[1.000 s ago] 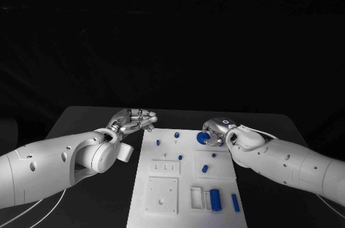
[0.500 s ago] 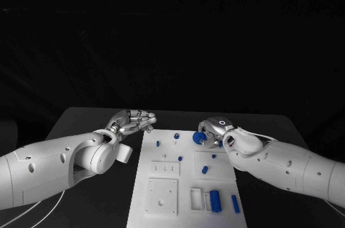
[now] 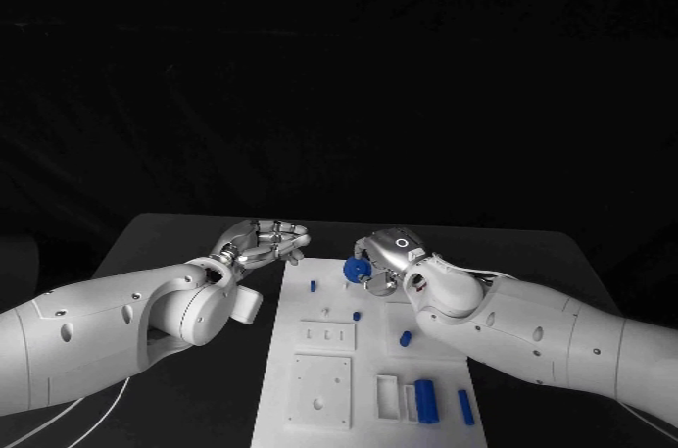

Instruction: Assemble the parts on the task board

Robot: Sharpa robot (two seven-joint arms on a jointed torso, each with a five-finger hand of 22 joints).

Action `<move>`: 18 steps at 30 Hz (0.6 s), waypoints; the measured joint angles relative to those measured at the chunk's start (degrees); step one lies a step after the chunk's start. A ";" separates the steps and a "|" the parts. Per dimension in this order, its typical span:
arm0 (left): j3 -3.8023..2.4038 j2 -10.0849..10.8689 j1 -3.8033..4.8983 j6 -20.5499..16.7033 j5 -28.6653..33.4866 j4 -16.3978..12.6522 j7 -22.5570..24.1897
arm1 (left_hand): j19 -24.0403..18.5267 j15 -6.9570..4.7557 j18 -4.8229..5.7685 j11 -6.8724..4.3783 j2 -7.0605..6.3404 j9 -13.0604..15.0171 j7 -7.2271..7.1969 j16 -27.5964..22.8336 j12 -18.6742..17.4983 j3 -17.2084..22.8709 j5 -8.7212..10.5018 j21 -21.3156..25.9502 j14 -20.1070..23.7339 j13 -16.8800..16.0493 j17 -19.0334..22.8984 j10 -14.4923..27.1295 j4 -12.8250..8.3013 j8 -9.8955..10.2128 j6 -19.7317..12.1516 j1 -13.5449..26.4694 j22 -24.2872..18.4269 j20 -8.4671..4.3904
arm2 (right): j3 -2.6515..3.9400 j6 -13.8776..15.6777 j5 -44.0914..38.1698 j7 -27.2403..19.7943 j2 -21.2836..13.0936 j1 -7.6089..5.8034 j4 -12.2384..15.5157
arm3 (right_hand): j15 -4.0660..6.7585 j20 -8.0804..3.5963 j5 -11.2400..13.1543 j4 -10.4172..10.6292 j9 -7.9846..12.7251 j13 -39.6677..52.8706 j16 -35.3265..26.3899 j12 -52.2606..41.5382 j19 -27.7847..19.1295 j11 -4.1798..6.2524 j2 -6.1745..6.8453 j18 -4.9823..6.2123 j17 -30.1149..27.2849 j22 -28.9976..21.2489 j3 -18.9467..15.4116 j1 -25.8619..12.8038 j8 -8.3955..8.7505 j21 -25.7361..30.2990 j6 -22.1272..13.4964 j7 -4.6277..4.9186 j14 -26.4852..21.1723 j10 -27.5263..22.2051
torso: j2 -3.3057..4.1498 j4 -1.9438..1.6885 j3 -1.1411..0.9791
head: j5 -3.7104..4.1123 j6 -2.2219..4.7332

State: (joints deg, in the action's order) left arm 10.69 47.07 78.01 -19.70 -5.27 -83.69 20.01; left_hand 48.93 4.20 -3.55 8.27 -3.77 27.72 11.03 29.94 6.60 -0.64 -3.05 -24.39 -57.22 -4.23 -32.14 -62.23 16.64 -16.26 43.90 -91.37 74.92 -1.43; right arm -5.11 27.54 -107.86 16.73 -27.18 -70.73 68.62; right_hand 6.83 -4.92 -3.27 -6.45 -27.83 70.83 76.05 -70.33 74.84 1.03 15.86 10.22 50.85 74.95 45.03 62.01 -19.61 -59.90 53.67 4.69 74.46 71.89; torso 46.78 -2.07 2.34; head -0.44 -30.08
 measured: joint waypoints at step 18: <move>-0.01 -0.43 0.01 0.00 0.00 -0.13 -0.02 | 0.01 0.00 -0.02 0.00 0.00 0.01 0.00 0.00 0.00 0.00 0.00 0.00 0.00 0.00 -0.04 0.00 0.00 0.29 0.00 0.00 -0.01 0.01 | -2.65 -0.14 -2.18 1.26 5.21 0.79 -4.27 | -0.05 0.09 0.00 0.20 0.03 -0.01 0.00 0.00 0.09 0.00 0.29 0.00 0.05 -0.01 0.20 0.29 0.21 0.00 0.02 -0.01 0.06 -0.01 | 0.18 -0.42 0.25 | -0.18 -0.21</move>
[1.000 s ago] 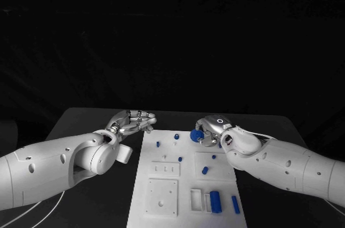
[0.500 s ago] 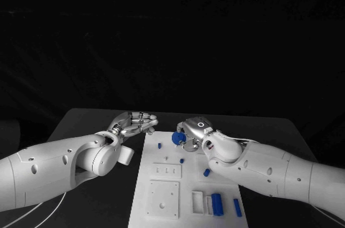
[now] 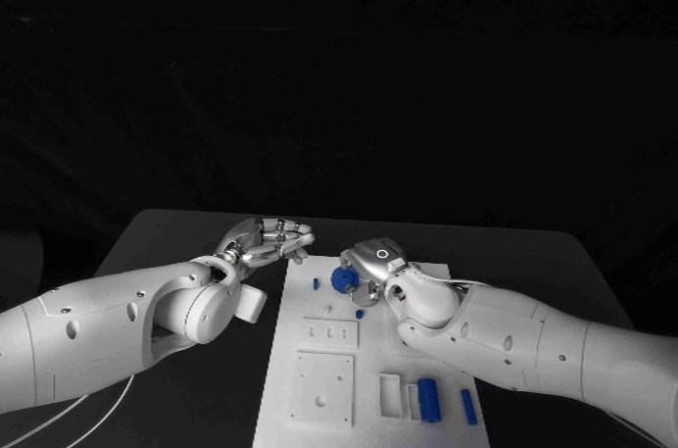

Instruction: Assemble the parts on the task board

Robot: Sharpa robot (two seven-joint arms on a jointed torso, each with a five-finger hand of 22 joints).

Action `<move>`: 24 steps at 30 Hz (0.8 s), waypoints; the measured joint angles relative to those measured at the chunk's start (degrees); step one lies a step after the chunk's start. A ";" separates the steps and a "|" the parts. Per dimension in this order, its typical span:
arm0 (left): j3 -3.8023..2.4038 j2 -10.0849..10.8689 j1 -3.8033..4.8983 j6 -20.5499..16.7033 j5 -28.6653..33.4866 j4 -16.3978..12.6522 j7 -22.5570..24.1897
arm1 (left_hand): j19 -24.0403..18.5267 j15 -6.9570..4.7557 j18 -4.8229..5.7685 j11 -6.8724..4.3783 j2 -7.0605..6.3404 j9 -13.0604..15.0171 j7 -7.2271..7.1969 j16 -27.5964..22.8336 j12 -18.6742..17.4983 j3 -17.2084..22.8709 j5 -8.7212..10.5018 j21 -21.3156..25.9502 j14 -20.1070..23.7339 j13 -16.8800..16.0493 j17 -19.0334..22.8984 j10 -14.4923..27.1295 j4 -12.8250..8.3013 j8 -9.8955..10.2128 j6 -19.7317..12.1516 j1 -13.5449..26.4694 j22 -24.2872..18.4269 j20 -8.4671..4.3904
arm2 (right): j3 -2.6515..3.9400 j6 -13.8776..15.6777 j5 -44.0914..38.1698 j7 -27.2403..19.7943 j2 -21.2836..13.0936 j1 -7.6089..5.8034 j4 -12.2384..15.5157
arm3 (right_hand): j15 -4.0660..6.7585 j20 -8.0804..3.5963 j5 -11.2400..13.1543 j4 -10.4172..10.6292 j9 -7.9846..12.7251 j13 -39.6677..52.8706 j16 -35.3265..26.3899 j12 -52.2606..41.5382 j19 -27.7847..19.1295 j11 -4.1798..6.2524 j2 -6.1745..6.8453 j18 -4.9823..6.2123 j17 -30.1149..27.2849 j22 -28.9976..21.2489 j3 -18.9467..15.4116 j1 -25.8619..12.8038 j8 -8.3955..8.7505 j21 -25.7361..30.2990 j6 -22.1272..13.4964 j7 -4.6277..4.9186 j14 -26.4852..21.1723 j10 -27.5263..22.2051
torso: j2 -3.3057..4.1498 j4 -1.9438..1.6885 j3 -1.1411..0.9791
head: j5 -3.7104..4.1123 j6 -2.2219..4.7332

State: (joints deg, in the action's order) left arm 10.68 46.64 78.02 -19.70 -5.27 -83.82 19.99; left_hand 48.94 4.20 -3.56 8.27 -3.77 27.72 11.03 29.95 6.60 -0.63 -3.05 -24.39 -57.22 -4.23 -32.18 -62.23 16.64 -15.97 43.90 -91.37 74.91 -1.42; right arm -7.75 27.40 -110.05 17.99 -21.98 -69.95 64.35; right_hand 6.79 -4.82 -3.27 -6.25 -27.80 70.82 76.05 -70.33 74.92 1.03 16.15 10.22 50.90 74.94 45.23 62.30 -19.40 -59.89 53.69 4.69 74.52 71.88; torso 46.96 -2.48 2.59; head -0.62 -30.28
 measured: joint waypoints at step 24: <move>-0.01 0.10 0.01 0.00 0.00 -0.06 -0.03 | 0.00 0.00 -0.01 0.00 0.00 -0.04 0.00 0.00 -0.22 0.00 0.00 0.00 0.00 0.00 -0.11 0.00 0.00 0.00 0.00 0.00 0.04 0.01 | -0.28 -2.10 -0.10 0.53 0.35 0.09 -1.31 | -0.16 0.11 0.00 0.00 -0.02 -0.43 -0.45 0.29 0.10 0.00 0.00 0.01 -0.01 -0.01 -0.01 0.00 0.34 0.00 0.15 -0.15 0.24 -0.01 | -0.01 0.11 -0.14 | -0.36 -0.14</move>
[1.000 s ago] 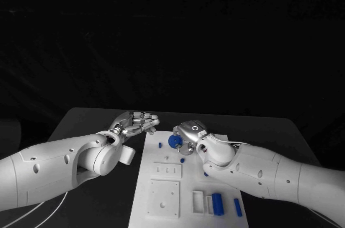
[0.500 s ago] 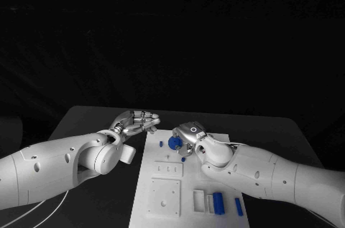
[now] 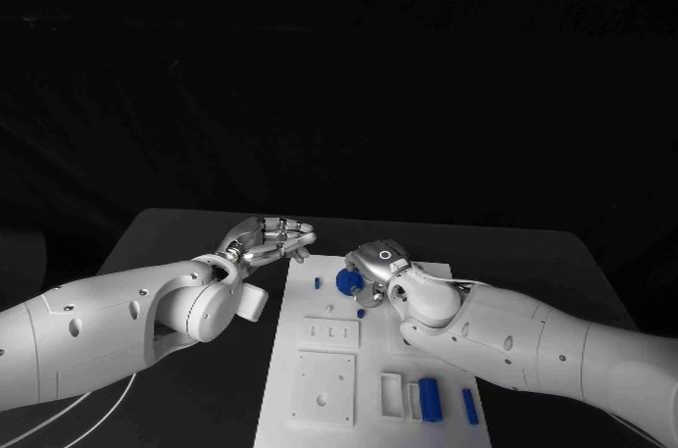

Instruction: Assemble the parts on the task board

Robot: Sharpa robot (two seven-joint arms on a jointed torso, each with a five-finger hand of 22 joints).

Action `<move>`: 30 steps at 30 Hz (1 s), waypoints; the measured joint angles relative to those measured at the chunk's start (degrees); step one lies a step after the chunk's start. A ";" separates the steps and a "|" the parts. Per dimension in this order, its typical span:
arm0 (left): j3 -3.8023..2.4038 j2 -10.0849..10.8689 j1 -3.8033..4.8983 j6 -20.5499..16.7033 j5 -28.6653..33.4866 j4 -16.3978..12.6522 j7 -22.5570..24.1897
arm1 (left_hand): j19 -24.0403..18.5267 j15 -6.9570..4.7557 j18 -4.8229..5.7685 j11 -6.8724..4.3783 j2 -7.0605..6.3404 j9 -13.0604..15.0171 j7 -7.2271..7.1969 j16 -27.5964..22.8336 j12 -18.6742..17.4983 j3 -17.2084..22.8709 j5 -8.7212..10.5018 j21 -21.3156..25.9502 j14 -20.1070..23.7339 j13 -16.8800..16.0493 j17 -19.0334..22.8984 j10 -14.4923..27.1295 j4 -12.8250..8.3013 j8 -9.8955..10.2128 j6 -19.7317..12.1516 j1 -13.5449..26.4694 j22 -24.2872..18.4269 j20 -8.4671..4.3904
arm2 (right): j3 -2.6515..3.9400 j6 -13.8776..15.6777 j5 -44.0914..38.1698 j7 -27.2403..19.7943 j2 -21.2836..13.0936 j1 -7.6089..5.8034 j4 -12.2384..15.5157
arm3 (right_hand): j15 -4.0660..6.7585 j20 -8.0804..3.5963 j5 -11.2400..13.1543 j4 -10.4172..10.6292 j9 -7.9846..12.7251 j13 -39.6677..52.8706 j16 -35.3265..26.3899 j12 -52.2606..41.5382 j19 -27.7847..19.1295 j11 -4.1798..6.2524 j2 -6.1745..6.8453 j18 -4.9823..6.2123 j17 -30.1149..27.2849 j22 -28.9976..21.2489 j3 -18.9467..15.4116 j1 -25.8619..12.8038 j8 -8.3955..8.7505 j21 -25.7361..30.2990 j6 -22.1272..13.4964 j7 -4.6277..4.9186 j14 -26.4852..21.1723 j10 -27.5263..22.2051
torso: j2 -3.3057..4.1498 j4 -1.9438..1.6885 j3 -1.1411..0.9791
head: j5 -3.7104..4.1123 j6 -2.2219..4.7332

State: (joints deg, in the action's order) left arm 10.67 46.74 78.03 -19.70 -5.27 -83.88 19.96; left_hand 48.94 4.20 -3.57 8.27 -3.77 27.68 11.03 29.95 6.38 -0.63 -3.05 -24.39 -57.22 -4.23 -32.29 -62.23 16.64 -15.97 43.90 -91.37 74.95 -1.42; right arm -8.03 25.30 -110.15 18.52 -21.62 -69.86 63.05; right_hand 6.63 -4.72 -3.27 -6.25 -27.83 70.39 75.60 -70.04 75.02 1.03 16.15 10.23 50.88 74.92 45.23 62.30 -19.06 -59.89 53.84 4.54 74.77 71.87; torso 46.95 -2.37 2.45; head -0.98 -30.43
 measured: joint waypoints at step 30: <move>0.02 -0.07 0.00 0.05 0.00 0.07 -0.07 | 0.00 0.00 -0.02 0.00 0.00 0.00 0.00 0.00 0.00 0.25 0.00 0.00 0.00 0.00 -0.06 0.00 -0.01 0.00 0.00 0.00 -0.02 0.00 | 0.04 -3.41 3.56 -0.25 0.42 -0.08 -0.40 | 0.64 0.42 -20.68 -4.88 2.21 -1.87 -1.17 2.16 -0.84 0.14 -3.01 1.37 0.21 -0.02 0.82 0.79 5.31 0.01 -7.04 0.69 -0.25 -1.96 | -0.01 -0.04 0.07 | 0.04 0.00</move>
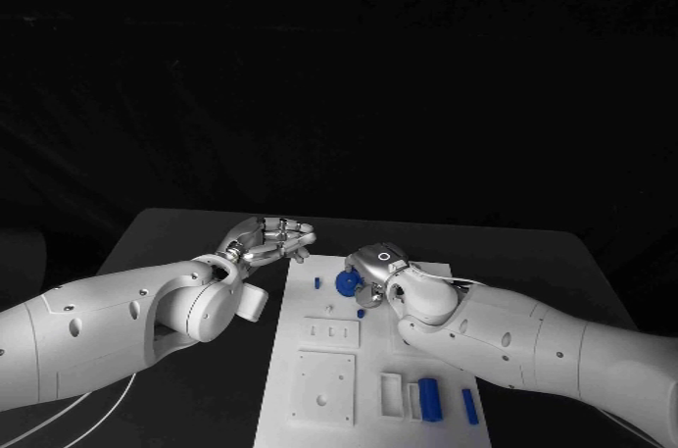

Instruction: Assemble the parts on the task board

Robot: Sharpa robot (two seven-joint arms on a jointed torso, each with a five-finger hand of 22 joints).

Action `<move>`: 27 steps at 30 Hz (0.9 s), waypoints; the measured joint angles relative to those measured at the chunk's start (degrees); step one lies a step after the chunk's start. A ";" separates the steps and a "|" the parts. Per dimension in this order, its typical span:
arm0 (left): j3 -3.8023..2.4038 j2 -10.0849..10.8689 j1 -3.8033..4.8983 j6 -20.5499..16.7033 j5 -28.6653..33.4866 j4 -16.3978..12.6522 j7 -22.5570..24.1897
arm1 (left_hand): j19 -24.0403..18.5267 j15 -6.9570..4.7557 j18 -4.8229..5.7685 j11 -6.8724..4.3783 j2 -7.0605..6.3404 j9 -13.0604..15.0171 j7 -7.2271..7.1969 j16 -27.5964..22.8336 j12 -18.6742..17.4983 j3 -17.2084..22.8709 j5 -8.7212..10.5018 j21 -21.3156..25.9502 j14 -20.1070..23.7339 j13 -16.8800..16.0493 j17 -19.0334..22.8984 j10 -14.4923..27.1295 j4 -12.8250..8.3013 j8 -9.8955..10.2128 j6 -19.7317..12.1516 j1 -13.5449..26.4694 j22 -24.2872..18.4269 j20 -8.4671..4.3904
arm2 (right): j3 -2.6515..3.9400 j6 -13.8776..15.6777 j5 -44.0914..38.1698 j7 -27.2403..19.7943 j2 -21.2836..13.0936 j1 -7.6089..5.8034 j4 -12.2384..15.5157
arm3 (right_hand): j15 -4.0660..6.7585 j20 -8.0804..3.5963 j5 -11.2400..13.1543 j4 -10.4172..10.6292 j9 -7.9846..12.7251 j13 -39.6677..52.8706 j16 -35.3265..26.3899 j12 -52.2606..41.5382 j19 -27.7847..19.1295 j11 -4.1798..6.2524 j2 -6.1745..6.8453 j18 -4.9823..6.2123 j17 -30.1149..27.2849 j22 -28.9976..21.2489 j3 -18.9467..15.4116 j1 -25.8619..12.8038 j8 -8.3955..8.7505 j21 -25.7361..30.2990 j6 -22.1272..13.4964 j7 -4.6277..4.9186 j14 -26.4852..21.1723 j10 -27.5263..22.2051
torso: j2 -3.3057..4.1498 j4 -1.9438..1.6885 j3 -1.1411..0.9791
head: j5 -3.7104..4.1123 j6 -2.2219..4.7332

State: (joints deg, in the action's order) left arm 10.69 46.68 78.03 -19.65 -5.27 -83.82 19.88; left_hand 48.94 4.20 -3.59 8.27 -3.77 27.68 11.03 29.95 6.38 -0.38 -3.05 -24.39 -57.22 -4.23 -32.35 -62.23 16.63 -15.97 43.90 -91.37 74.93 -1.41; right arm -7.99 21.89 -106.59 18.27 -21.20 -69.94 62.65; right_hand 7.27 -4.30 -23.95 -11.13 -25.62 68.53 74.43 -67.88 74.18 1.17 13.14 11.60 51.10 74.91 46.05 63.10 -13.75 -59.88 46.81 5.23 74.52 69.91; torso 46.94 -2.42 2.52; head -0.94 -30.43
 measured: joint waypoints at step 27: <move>-0.02 0.24 0.02 0.03 0.00 0.03 -0.05 | 0.00 0.00 -0.01 0.00 0.00 -0.04 0.00 -0.22 -0.22 -0.01 0.00 0.00 0.00 0.00 -0.09 0.00 0.00 0.00 0.00 0.00 -0.02 0.00 | -0.01 -1.51 3.78 -0.52 -3.56 0.04 2.09 | -0.20 0.01 -8.29 -3.69 -0.28 0.40 -0.21 0.00 0.01 -0.44 -3.95 0.53 0.56 0.00 2.47 -2.45 -1.05 -0.24 -0.27 0.11 0.23 0.44 | -0.01 0.13 -0.17 | -0.10 -0.07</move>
State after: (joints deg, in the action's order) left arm 10.67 46.92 78.05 -19.62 -5.27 -83.79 19.83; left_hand 48.95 4.20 -3.60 8.27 -3.77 27.64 11.03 29.73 6.16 -0.39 -3.05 -24.39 -57.22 -4.23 -32.45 -62.23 16.63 -15.97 43.90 -91.37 74.91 -1.41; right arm -8.00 20.38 -102.81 17.74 -24.76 -69.91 64.74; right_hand 7.06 -4.29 -32.24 -14.81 -25.89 68.93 74.22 -67.88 74.19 0.73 9.19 12.13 51.65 74.91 48.52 60.65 -14.80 -60.12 46.54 5.34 74.74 70.35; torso 46.93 -2.29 2.35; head -1.04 -30.50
